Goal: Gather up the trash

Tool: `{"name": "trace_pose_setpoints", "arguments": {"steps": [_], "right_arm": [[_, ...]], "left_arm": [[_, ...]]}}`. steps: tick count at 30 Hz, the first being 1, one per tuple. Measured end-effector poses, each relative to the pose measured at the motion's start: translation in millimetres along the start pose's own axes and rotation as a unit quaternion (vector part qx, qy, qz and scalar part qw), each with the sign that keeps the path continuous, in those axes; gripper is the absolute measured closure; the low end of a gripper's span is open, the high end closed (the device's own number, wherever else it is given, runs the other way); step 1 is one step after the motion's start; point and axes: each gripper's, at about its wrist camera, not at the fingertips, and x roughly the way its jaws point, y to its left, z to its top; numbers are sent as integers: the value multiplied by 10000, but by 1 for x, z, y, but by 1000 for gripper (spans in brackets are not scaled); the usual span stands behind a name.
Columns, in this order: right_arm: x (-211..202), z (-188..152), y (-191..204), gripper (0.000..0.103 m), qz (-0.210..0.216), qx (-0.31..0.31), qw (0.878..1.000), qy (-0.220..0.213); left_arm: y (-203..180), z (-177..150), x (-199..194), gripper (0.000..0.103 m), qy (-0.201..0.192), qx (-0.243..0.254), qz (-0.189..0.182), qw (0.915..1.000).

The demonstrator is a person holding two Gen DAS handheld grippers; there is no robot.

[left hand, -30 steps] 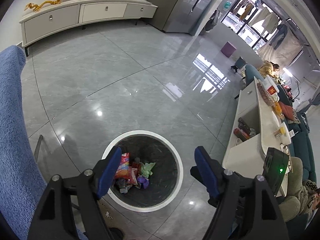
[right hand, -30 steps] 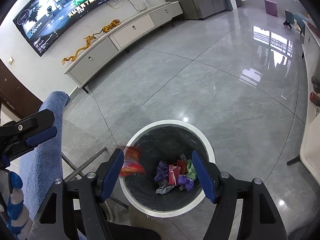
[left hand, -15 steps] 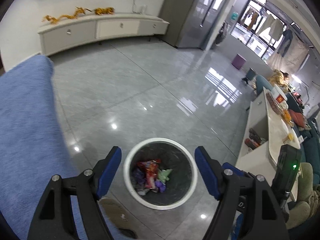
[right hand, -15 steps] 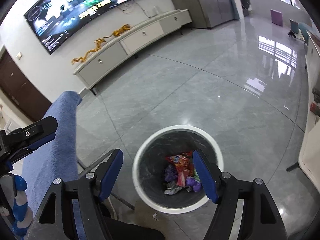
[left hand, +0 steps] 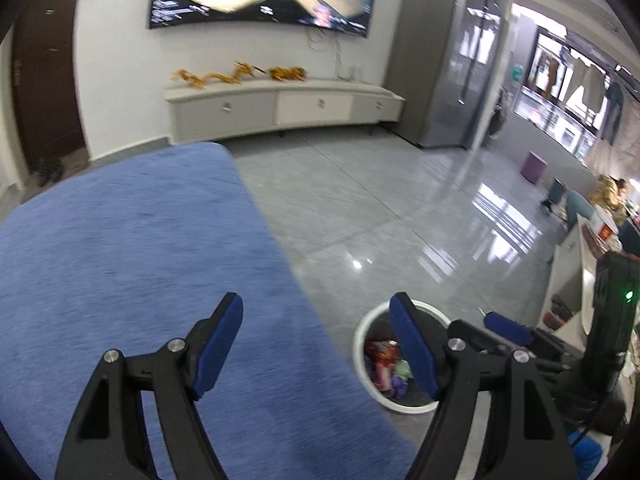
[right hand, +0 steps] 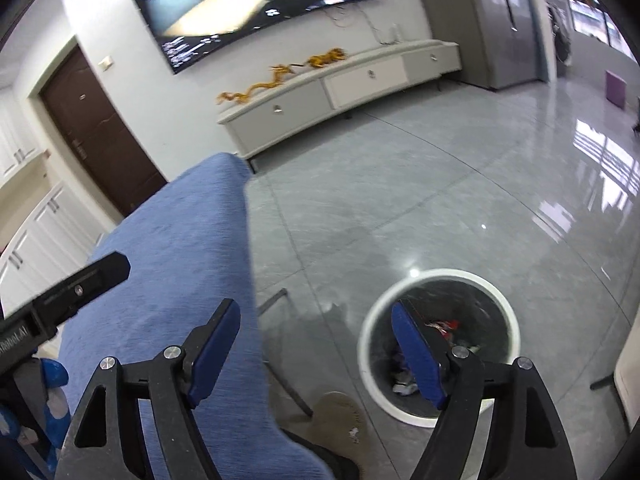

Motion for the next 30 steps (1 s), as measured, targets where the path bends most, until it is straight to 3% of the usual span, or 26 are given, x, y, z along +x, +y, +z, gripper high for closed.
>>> {"name": "trace_pose_setpoints", "arguments": {"steps": [6, 14, 19, 24, 26, 30], "right_arm": [[-6, 5, 48, 23, 154, -404, 9989, -189], [-11, 8, 99, 17, 120, -954, 9938, -563], [-8, 9, 117, 6, -44, -1087, 9908, -801], [-4, 7, 123, 0, -218, -1132, 9888, -951], [-2, 6, 124, 0, -282, -1128, 9886, -955], [4, 3, 121, 0, -402, -1103, 9887, -935]], "left_arm": [[46, -7, -38, 28, -412, -287, 674, 9965], [97, -23, -69, 28, -776, -606, 1578, 9825], [117, -31, -76, 28, -900, -807, 1906, 9742], [123, -34, -79, 27, -930, -791, 2051, 9711], [120, -34, -77, 11, -932, -771, 2068, 9709], [117, -35, -78, 6, -1022, -696, 2061, 9707]]}}
